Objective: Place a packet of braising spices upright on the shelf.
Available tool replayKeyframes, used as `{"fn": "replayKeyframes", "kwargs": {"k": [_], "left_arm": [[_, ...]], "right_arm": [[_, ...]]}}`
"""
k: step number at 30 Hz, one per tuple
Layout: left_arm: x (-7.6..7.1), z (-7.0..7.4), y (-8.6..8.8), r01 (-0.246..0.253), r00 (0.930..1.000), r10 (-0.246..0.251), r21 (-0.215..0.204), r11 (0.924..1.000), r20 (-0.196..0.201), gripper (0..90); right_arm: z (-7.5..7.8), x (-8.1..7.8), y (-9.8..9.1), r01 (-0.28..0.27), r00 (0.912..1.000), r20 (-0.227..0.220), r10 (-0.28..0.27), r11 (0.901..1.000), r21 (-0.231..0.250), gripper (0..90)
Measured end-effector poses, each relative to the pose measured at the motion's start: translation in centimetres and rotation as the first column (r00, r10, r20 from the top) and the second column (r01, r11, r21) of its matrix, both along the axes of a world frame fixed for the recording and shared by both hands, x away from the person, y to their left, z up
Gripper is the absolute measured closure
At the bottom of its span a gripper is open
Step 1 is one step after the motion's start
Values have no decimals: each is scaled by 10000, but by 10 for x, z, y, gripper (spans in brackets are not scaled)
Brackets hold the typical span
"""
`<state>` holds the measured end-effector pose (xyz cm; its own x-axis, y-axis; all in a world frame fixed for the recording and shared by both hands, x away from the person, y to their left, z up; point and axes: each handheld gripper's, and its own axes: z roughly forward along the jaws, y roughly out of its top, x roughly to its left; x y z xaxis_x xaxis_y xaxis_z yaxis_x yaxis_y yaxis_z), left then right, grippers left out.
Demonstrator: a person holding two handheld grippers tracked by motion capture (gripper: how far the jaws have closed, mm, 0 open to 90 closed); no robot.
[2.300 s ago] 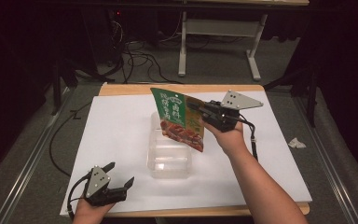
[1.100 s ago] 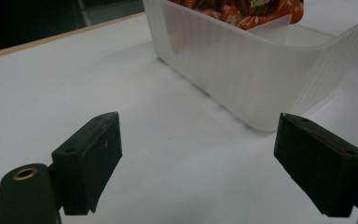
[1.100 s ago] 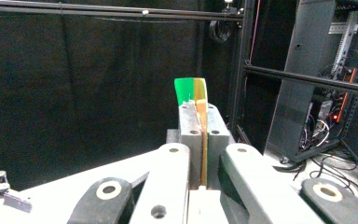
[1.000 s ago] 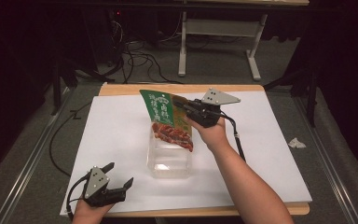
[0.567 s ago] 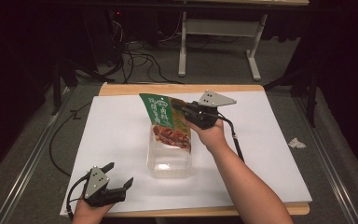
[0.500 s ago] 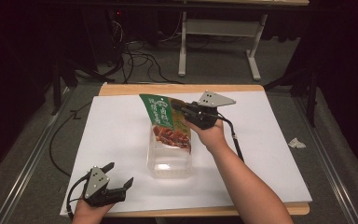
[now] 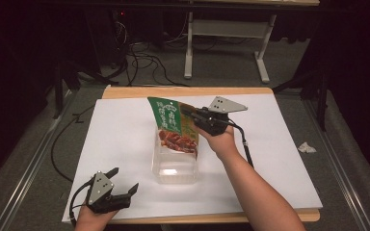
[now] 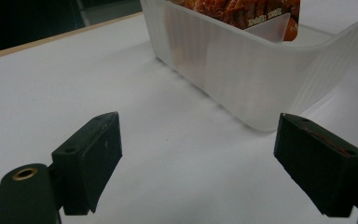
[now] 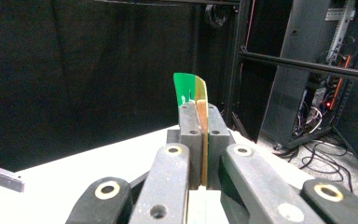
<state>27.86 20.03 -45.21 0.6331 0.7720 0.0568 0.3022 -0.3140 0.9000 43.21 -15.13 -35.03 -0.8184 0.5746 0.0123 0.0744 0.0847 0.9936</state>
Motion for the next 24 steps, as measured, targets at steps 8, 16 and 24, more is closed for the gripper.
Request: {"fn": "replayKeyframes", "kwargs": {"k": [8,16,24], "left_arm": [[0,0,-1,12,10000,-12,40,10000,9,156],[0,0,-1,10,10000,-10,45,10000,15,156],[0,0,-1,29,10000,-29,49,10000,-6,156]], "right_arm": [[-6,-3,-10,147,9997,-213,-144,9998,139,900],[-5,-6,-9,188,9996,-209,-189,9998,-35,886],[-2,-3,-4,188,9982,-576,-195,9997,-140,692]]}}
